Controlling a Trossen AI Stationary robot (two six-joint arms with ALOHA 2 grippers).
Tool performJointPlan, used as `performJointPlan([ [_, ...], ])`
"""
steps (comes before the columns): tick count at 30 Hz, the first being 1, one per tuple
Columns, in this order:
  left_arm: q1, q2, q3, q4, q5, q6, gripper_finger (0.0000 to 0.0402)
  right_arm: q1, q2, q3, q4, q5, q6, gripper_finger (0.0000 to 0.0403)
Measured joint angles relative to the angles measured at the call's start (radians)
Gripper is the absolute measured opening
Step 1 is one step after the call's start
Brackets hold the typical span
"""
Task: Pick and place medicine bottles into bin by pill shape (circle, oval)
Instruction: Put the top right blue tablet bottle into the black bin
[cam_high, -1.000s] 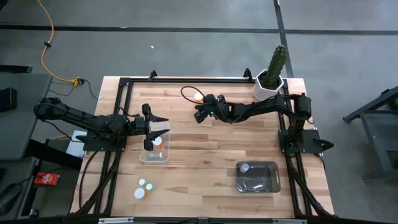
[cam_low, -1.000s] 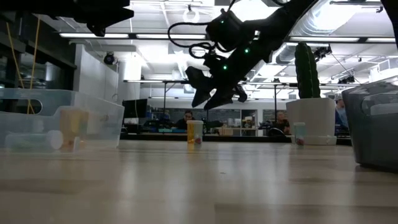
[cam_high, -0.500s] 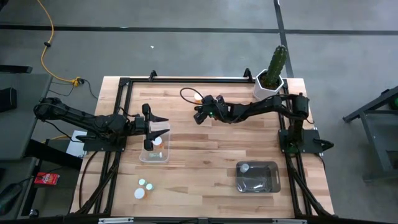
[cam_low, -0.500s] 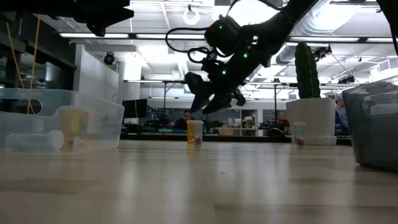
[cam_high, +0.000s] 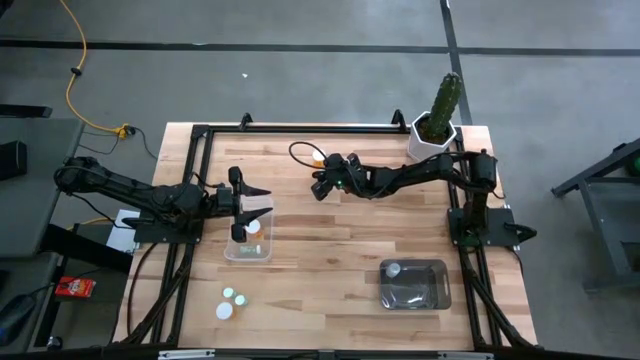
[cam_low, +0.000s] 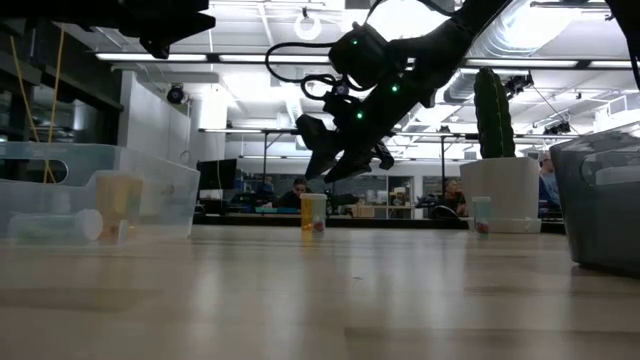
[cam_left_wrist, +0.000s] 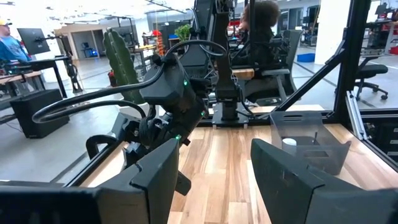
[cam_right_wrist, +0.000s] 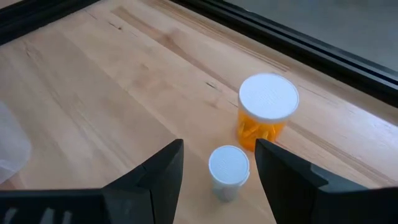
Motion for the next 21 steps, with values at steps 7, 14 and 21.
performJointPlan([
  [7, 0.0, 0.0, 0.0, 0.0, 0.0, 0.002, 0.0188, 0.0, 0.0, 0.0, 0.0, 0.0, 0.0, 0.0193],
  [14, 0.0, 0.0, 0.0, 0.0, 0.0, 0.0, 0.0188, 0.0, 0.0, 0.0, 0.0, -0.004, 0.0, 0.0193],
  [21, 0.0, 0.0, 0.0, 0.0, 0.0, 0.0, 0.0188, 0.0, 0.0, 0.0, -0.001, -0.015, 0.0, 0.0193],
])
